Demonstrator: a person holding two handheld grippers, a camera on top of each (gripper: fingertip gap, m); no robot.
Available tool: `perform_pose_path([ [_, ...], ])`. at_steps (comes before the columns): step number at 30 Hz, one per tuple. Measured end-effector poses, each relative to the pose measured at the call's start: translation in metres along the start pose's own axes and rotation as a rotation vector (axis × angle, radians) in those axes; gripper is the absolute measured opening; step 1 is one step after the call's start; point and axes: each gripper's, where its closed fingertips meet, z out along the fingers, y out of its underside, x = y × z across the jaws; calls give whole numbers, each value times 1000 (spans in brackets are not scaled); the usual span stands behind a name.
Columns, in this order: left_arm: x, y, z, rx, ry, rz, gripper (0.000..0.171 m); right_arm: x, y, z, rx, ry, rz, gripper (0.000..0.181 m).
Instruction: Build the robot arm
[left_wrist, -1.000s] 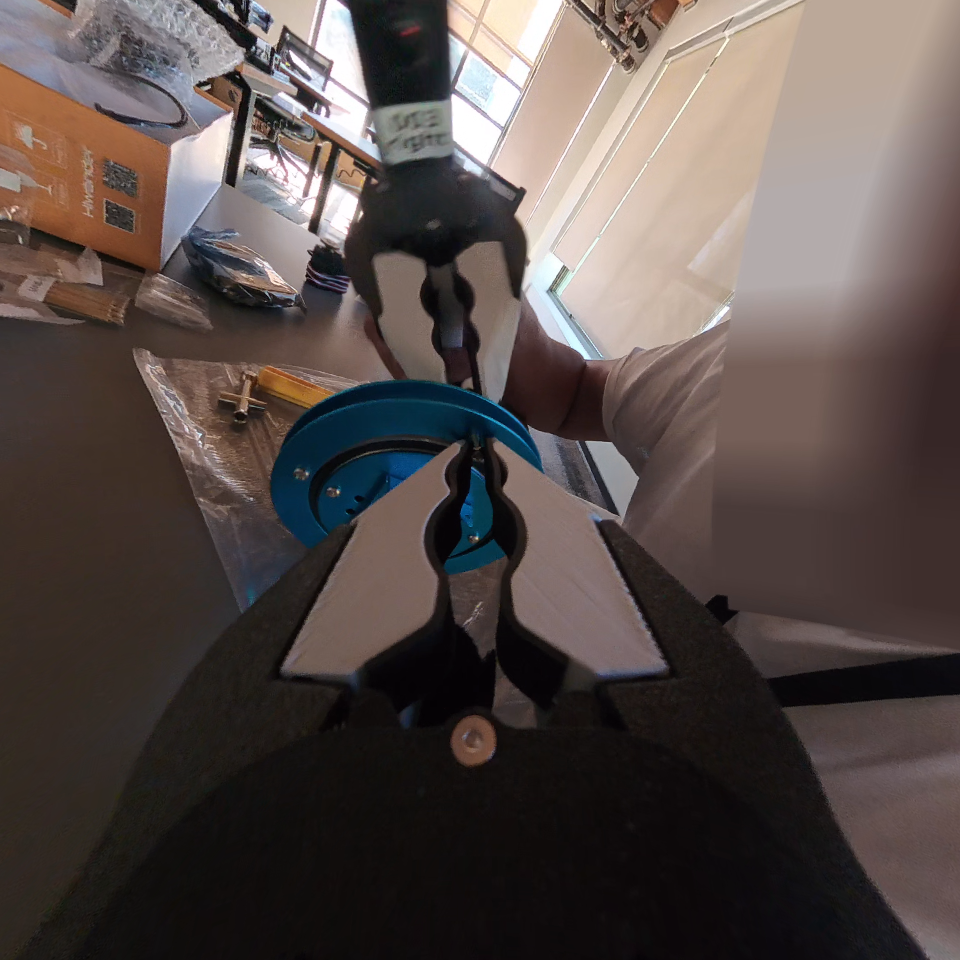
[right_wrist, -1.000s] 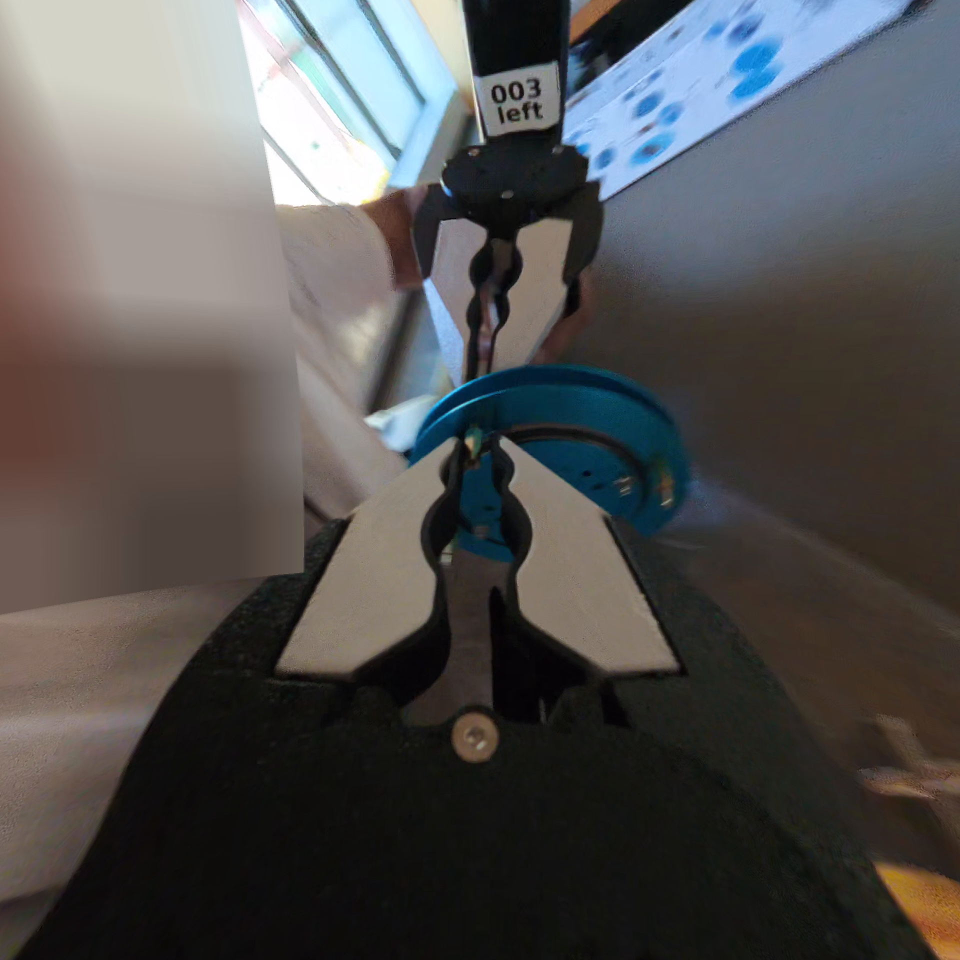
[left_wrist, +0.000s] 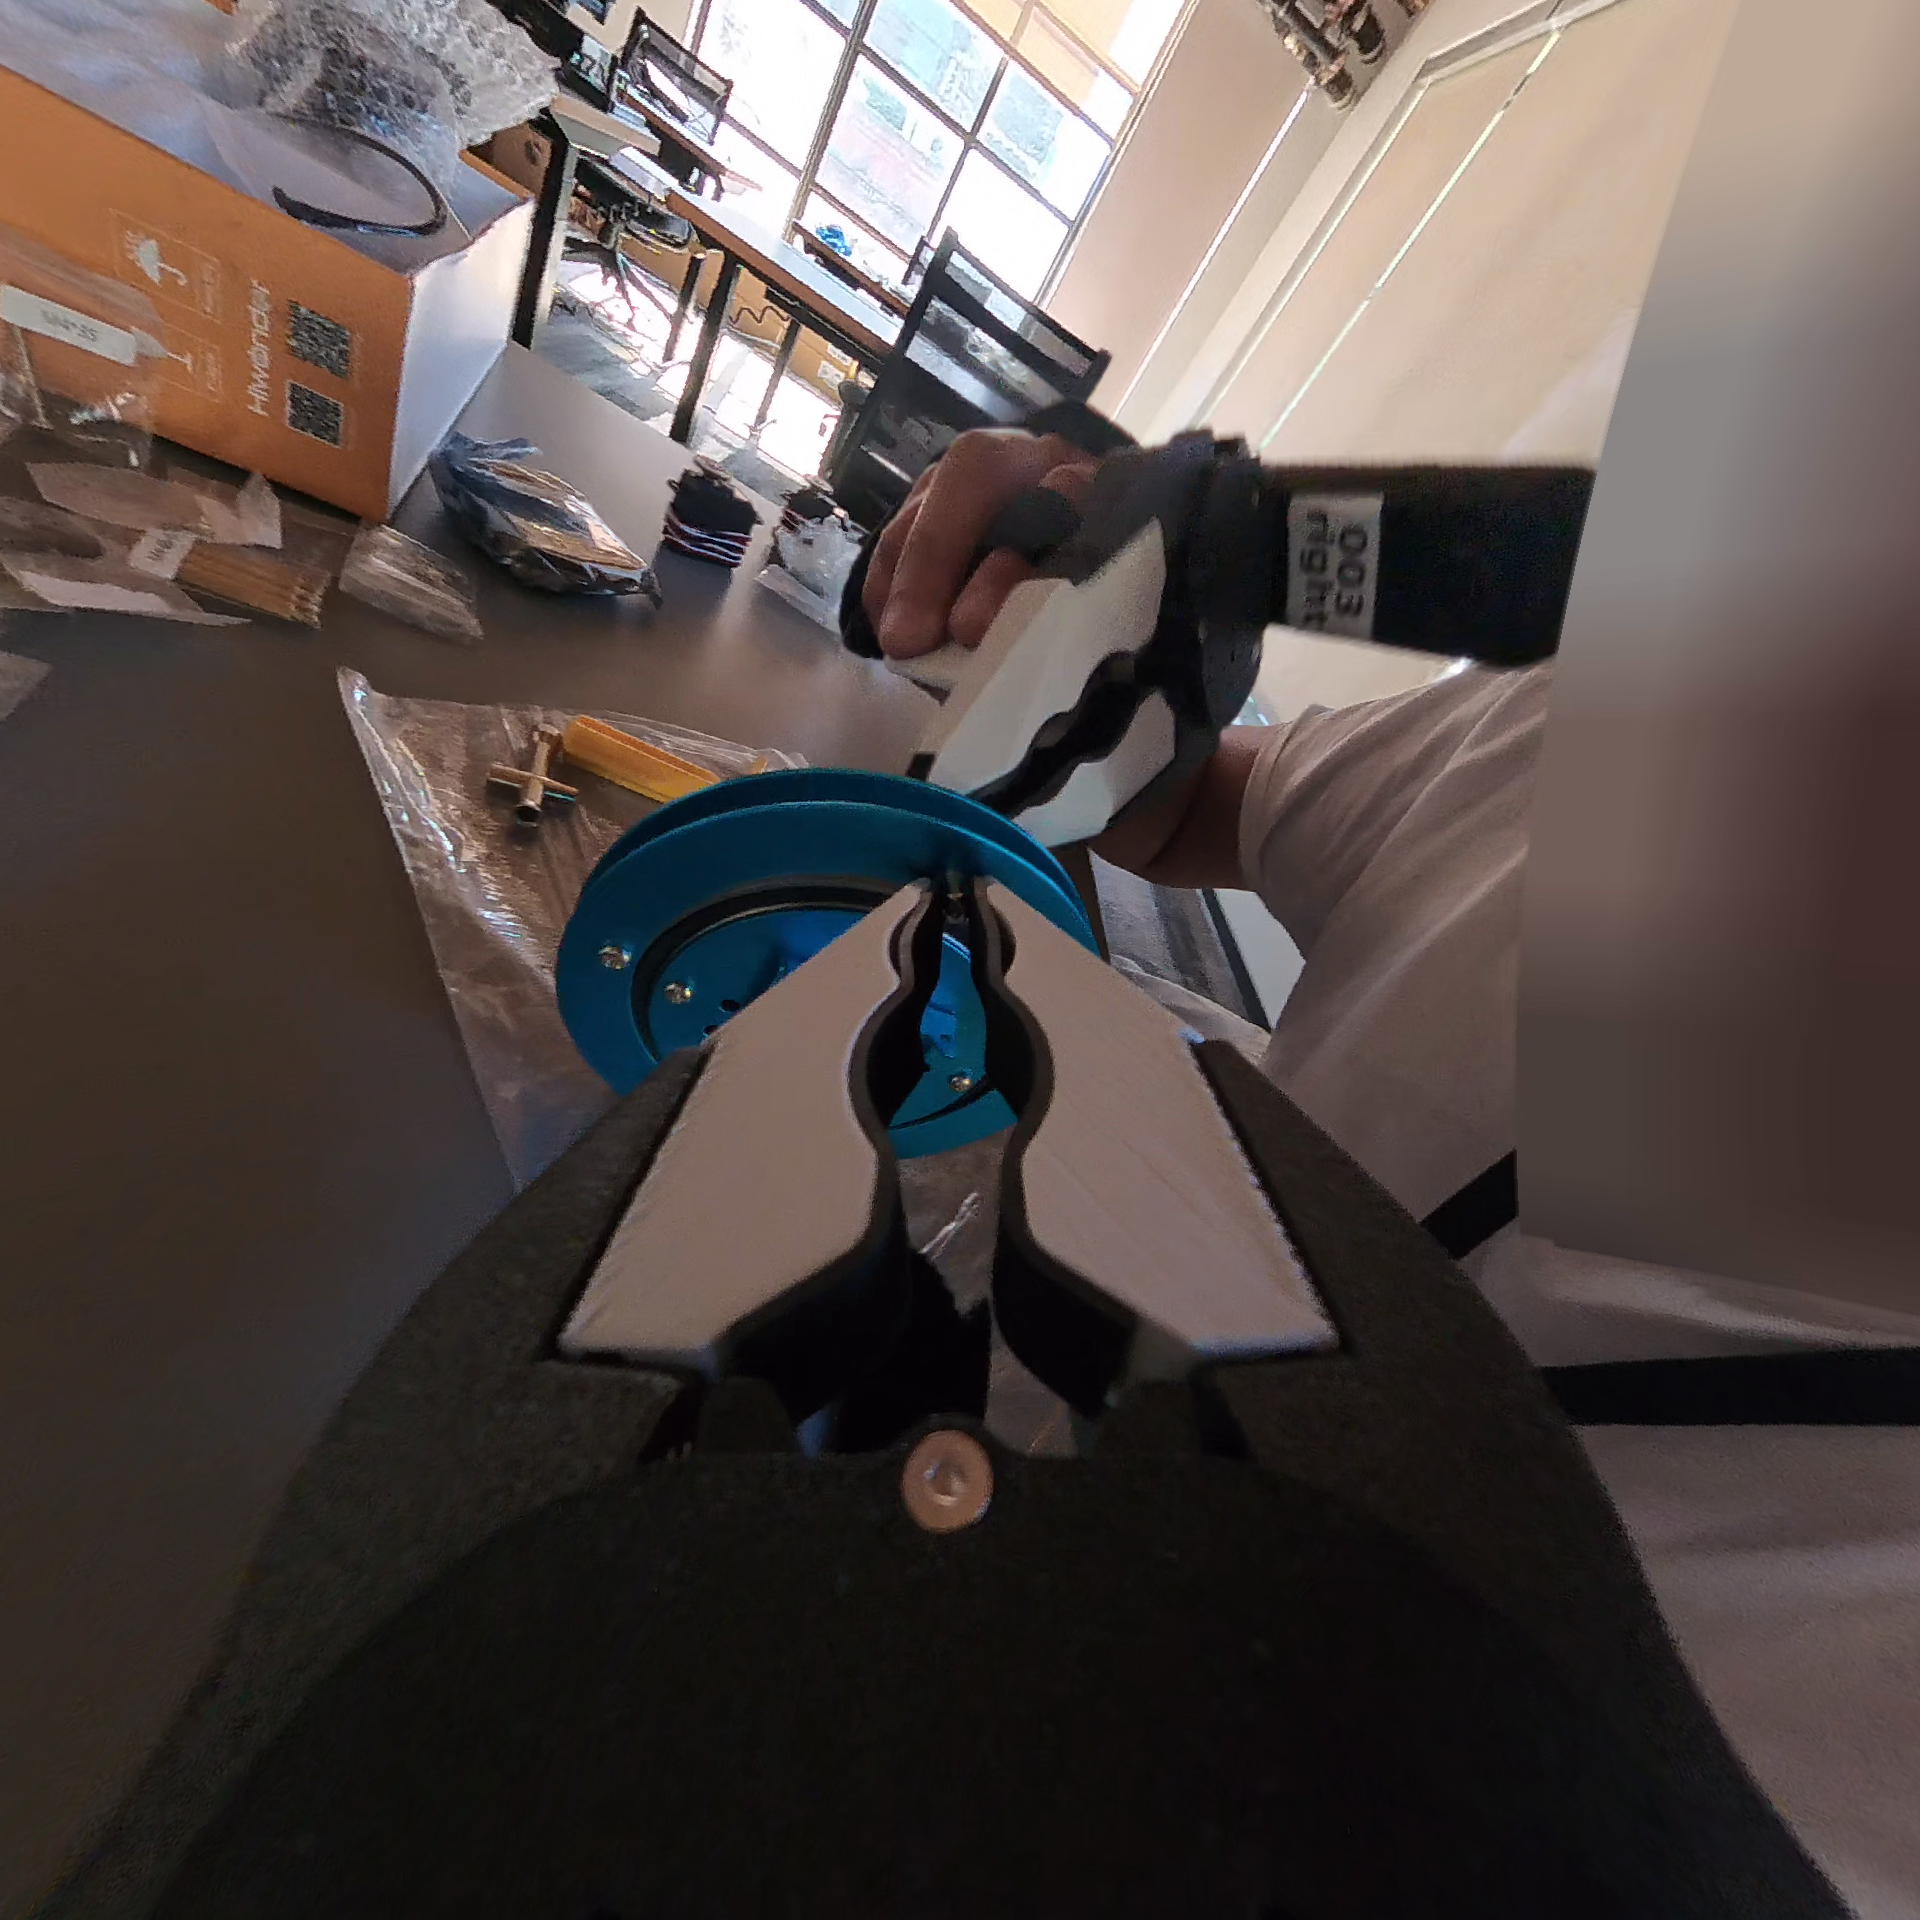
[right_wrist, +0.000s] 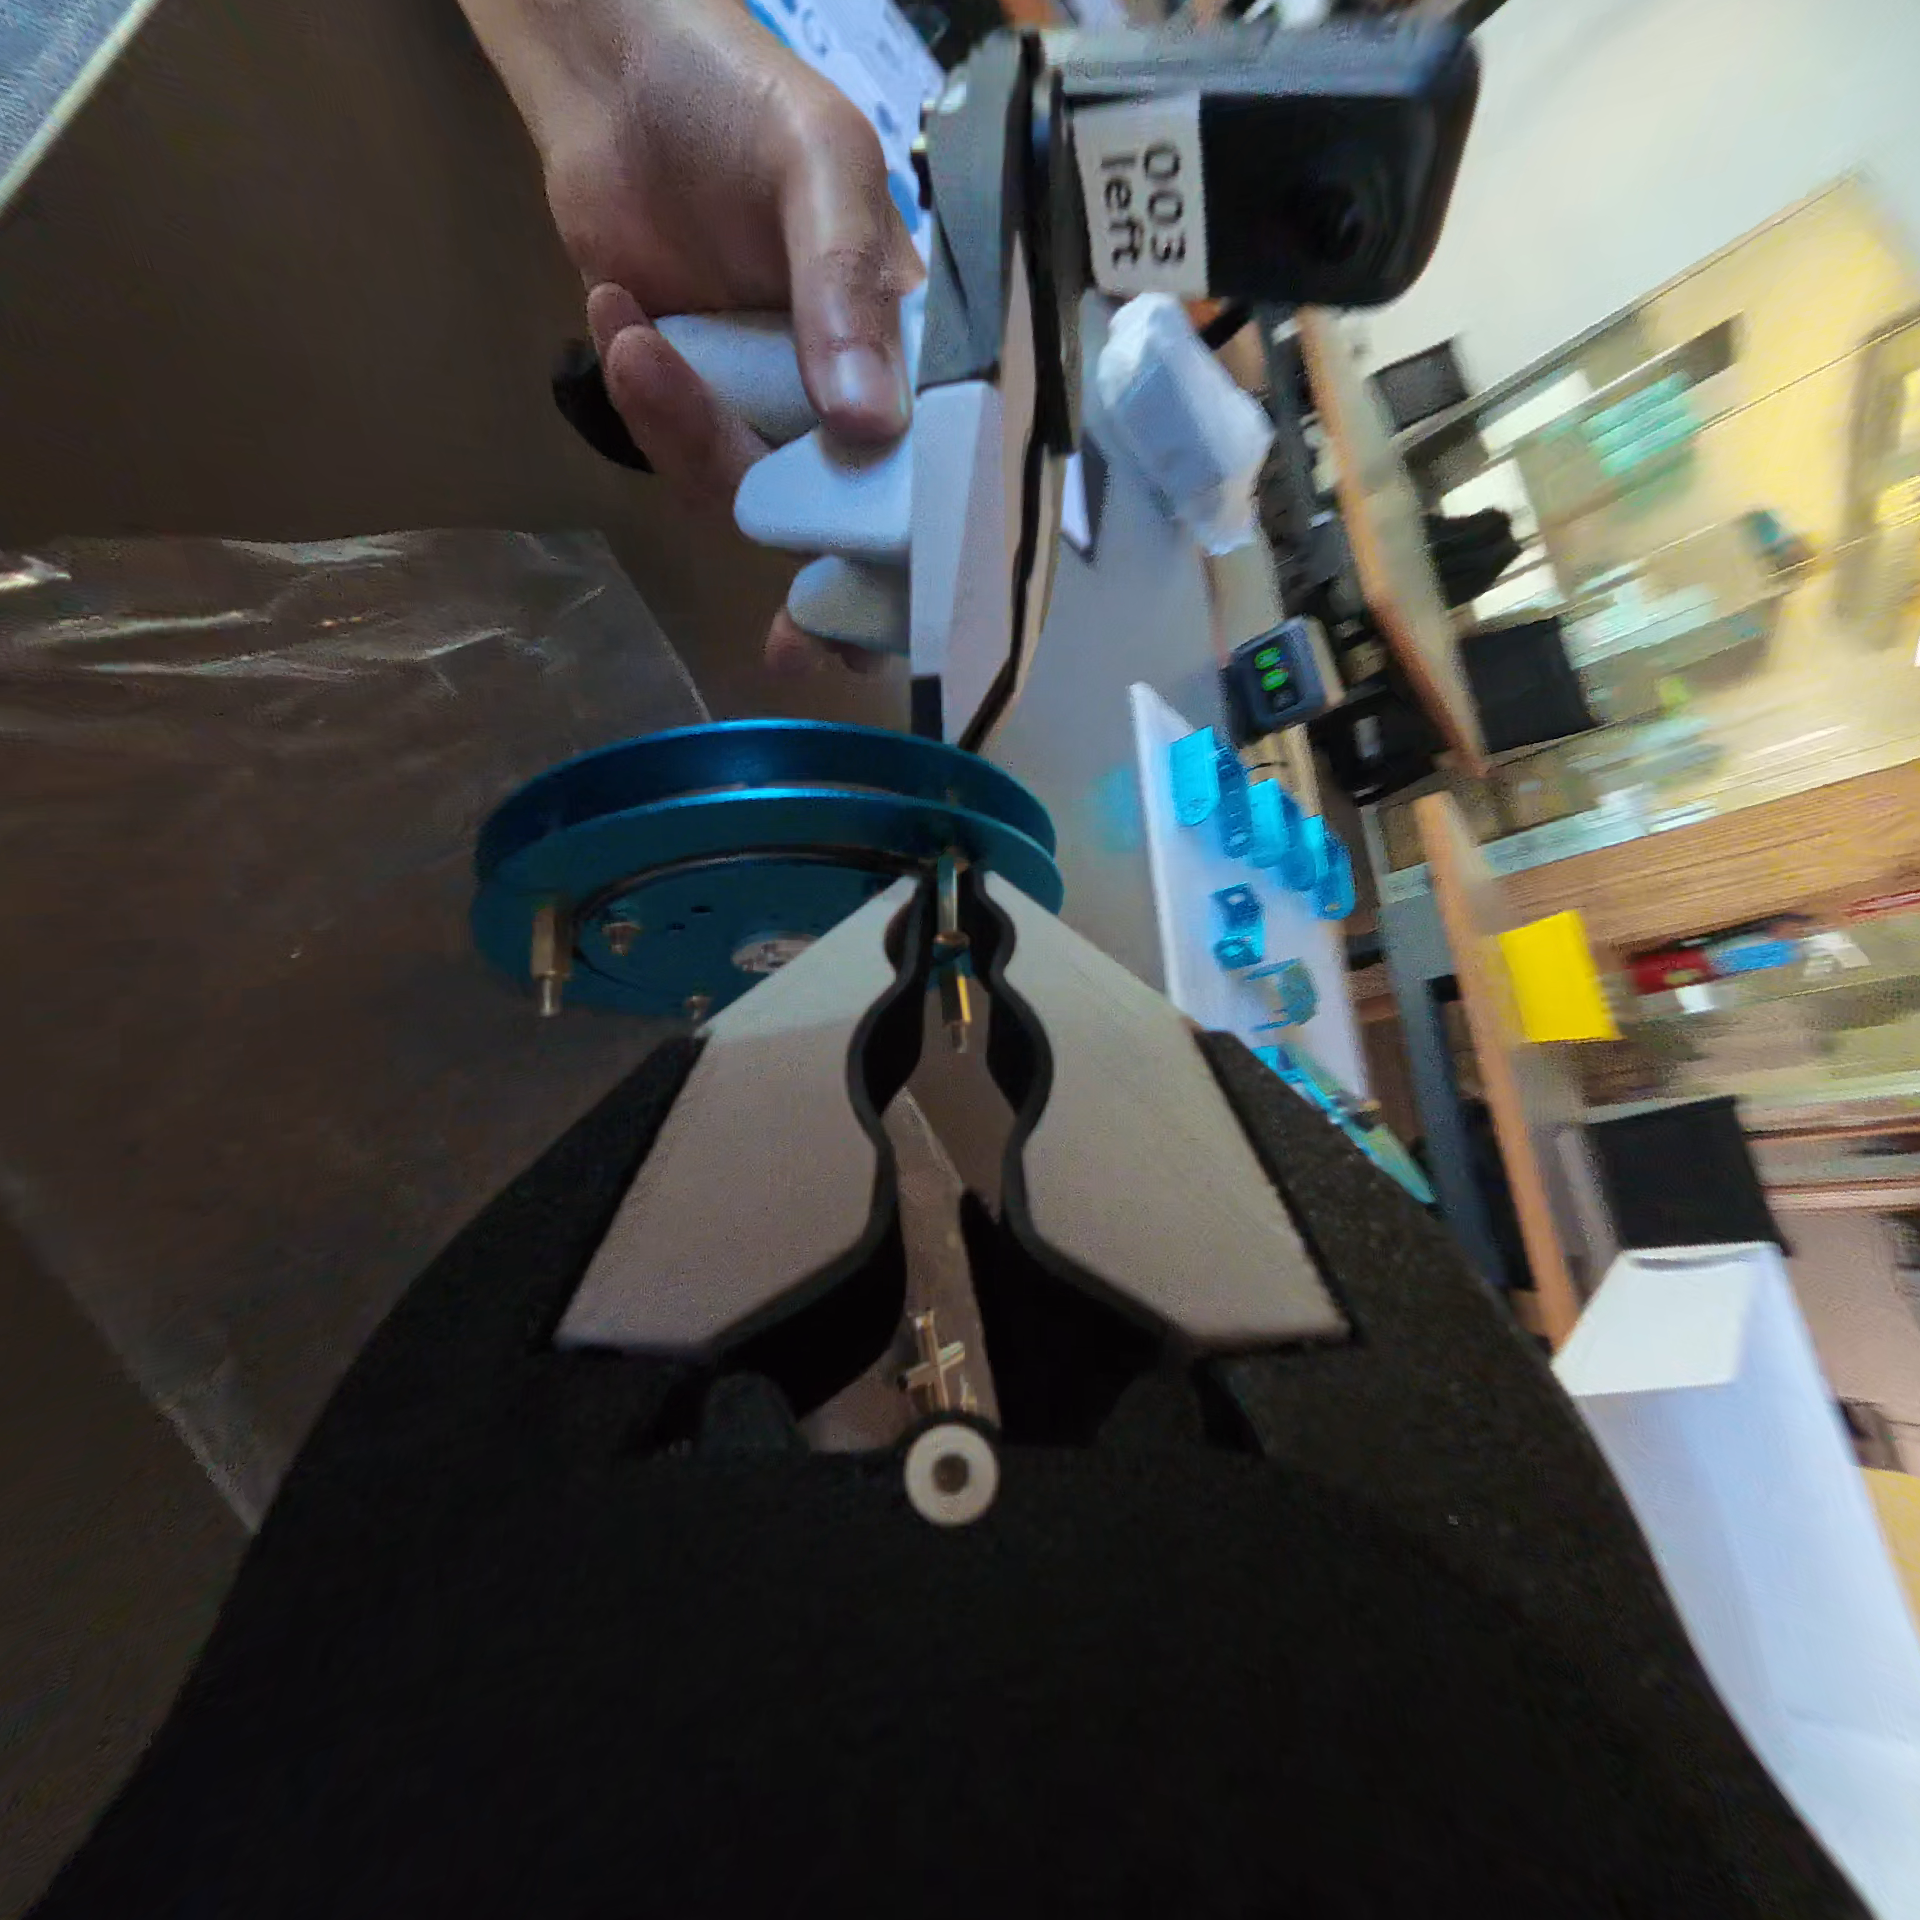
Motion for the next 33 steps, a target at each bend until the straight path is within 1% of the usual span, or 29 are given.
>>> perform_pose_path([
  [1,1,0,-1,-2,8,4,3,-2,-2,0,22,1,26,5],
  [2,-1,0,-2,0,-2,21,3,-4,-3,0,45,-57,143,9],
  [3,-2,0,-3,-3,-12,44,3,-4,-2,1,62,-138,298,20],
  [4,-2,0,-5,-8,-18,70,3,-1,0,2,79,-211,452,38],
  [5,-4,0,-6,-9,-30,97,3,-1,4,2,95,-301,607,42],
  [7,-6,0,-10,-6,-46,153,3,-7,2,-1,158,-525,908,40],
  [9,-9,0,-12,-7,-77,213,3,-4,-8,-4,273,-711,1193,35],
  [11,-9,0,-12,-18,-109,286,3,3,-8,-2,348,-786,1393,20],
  [13,-8,1,-11,-32,-144,362,3,6,-9,-2,406,-849,1525,14],
  [15,-6,2,-10,-43,-172,428,3,7,-9,-2,425,-878,1584,10],
  [16,-5,2,-8,-48,-182,456,3,5,-7,0,409,-870,1583,8],
  [19,-4,3,-7,-59,-214,511,3,2,-10,-1,389,-859,1546,5],
  [20,-4,2,-7,-60,-230,509,3,3,-9,-1,378,-825,1517,5],
  [22,-6,1,-7,-59,-236,473,3,3,-9,0,350,-758,1417,4],
  [23,-6,1,-7,-52,-223,419,3,3,-9,0,333,-698,1322,4],
  [26,-7,-1,-8,-15,-117,145,2,2,-11,1,250,-515,1000,4],
  [28,-5,0,-8,-2,-44,-9,2,0,-12,-1,213,-393,704,3],
  [30,-3,0,-7,6,13,-122,1,-2,-13,-1,168,-281,439,3],
  [33,3,2,-5,11,123,-331,1,-6,-15,-5,111,-69,-89,3],
])
